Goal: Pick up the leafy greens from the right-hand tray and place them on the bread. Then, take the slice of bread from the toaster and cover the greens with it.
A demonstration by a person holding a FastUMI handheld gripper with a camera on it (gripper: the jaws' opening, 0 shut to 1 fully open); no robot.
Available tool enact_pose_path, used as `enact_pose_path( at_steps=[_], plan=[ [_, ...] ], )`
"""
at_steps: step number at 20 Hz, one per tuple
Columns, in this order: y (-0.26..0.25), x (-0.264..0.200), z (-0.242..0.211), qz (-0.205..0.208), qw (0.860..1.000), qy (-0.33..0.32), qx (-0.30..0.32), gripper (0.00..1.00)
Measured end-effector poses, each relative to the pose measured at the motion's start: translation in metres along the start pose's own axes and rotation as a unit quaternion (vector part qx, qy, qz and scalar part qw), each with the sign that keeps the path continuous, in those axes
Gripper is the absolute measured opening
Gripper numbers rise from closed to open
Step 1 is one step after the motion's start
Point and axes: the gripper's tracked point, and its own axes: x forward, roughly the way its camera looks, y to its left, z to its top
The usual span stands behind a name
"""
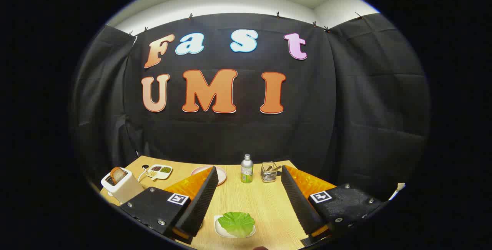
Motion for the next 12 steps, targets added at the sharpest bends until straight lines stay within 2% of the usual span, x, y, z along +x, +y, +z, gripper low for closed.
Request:
enact_pose_path(
  at_steps=[12],
  plan=[
    [0.013, 0.015, -0.019, 0.016, 0.999, 0.03, -0.001, 0.99]
  ],
)
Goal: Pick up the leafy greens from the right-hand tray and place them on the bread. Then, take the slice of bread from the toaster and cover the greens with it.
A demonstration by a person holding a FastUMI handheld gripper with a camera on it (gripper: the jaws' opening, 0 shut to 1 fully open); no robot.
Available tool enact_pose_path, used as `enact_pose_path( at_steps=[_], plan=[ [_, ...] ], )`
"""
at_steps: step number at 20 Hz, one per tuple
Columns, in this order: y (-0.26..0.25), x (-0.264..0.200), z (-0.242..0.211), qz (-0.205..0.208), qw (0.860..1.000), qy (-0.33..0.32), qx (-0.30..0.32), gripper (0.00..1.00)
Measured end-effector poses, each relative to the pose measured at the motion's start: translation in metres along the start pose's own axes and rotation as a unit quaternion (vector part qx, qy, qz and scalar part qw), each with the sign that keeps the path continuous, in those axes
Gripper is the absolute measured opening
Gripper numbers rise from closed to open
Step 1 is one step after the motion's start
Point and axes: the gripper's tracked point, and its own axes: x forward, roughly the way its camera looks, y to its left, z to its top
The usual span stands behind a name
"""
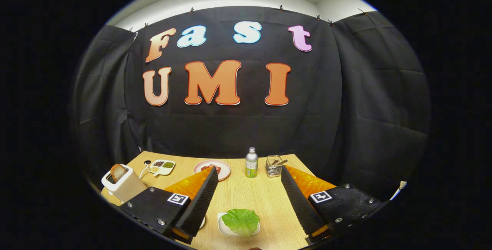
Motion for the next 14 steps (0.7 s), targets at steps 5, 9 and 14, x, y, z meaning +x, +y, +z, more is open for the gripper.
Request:
enact_pose_path(
  at_steps=[5, 9, 14],
  plan=[
    [0.006, 0.006, -0.018, 0.009, 0.999, 0.03, -0.005, 0.99],
    [0.016, 0.018, -0.043, 0.023, 0.997, 0.075, -0.019, 0.99],
    [0.028, 0.033, -0.084, 0.045, 0.988, 0.146, -0.028, 0.99]
  ],
)
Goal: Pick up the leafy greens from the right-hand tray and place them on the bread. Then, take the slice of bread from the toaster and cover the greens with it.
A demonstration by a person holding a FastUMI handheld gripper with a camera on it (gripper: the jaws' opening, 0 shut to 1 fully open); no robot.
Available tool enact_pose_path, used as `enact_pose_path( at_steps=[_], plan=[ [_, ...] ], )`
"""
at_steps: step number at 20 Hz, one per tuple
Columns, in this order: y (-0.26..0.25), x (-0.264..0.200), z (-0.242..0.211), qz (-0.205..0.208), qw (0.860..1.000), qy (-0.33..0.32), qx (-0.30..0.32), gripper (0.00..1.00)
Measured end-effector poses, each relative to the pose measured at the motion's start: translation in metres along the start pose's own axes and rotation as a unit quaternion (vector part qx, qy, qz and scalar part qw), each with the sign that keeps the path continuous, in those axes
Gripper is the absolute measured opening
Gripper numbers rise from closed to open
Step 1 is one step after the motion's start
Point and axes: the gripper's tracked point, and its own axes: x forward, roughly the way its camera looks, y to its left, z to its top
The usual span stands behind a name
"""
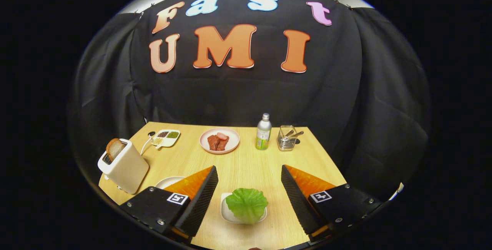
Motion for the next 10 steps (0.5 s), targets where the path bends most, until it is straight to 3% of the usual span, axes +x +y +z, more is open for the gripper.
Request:
enact_pose_path(
  at_steps=[5, 10],
  plan=[
    [0.0, 0.033, -0.044, 0.001, 0.996, 0.082, -0.028, 0.99],
    [-0.002, 0.061, -0.094, 0.012, 0.983, 0.171, -0.067, 0.99]
  ],
)
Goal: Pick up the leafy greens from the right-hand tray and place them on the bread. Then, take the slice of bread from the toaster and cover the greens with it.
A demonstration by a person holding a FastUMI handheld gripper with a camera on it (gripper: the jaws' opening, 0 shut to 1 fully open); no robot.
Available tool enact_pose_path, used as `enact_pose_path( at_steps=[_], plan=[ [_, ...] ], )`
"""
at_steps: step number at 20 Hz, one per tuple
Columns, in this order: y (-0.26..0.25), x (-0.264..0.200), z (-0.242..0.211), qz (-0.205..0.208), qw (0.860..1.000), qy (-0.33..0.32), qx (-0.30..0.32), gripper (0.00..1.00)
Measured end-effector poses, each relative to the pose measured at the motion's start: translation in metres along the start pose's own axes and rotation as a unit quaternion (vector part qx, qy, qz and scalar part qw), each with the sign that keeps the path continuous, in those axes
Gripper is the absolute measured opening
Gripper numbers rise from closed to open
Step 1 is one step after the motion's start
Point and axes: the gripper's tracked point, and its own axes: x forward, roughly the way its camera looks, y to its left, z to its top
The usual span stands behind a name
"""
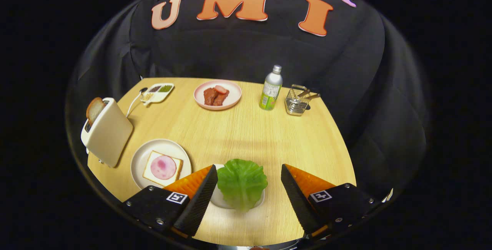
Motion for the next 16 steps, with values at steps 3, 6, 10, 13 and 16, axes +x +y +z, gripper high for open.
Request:
enact_pose_path(
  at_steps=[3, 6, 10, 13, 16],
  plan=[
    [0.007, 0.023, -0.024, 0.02, 0.998, 0.058, -0.013, 0.99],
    [0.01, 0.041, -0.044, 0.031, 0.993, 0.106, -0.029, 1.0],
    [0.016, 0.06, -0.063, 0.037, 0.986, 0.152, -0.049, 1.0],
    [0.016, 0.072, -0.077, 0.039, 0.979, 0.189, -0.063, 1.0],
    [0.019, 0.08, -0.087, 0.048, 0.974, 0.214, -0.056, 1.0]
  ],
)
